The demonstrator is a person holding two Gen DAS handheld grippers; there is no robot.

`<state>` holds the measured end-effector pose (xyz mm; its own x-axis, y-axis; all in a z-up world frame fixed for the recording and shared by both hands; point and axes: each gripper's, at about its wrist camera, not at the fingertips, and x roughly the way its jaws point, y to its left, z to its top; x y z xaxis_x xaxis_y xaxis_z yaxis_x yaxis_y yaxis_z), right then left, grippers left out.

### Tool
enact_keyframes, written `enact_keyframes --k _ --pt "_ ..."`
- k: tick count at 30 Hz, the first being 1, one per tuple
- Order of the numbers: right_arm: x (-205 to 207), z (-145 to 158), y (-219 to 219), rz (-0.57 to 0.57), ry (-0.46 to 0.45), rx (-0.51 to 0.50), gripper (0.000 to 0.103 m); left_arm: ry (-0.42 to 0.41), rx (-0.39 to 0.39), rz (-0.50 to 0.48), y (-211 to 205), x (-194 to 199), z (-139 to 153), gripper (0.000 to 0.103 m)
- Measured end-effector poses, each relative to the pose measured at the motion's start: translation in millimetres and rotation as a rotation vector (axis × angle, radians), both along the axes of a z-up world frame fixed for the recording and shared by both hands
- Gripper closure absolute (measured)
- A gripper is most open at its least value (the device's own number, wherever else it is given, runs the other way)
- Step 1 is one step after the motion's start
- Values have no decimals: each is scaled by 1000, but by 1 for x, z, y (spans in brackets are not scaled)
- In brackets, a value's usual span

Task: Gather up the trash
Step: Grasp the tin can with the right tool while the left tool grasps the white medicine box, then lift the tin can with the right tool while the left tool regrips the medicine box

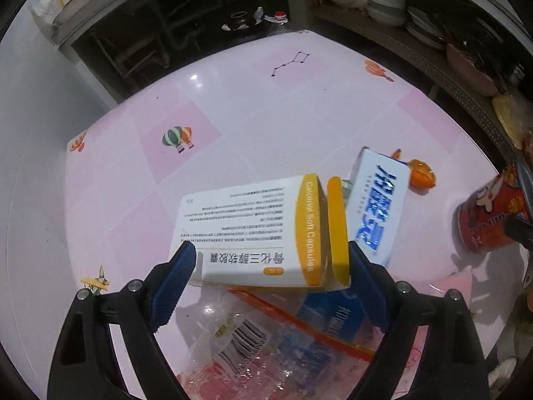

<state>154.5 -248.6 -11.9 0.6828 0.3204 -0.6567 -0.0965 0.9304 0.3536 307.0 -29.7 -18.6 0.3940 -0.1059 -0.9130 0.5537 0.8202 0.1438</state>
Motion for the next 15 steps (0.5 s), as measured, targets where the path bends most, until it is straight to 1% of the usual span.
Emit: enact_keyframes --k 2,5,6,8,11,12,13,14,15 --pt "-1 0 0 1 1 6 35 13 -2 35 4 8 -1 16" --pt "-1 0 1 3 1 10 35 41 -28 136 16 24 -5 16" --pt "0 -1 1 3 1 10 35 44 -57 171 21 31 -4 16" --pt "0 -1 2 8 2 11 35 48 -141 230 32 43 1 16" --pt "0 -1 4 11 3 12 35 60 -354 335 57 60 14 16" --pt "0 -1 4 12 3 12 35 62 -392 362 64 64 16 16" --pt "0 -1 4 12 3 12 35 64 -424 389 71 67 20 16" --pt "0 -1 4 13 3 11 35 65 -429 399 73 70 21 16" --pt "1 -1 4 13 3 12 35 63 -404 411 78 72 23 16"
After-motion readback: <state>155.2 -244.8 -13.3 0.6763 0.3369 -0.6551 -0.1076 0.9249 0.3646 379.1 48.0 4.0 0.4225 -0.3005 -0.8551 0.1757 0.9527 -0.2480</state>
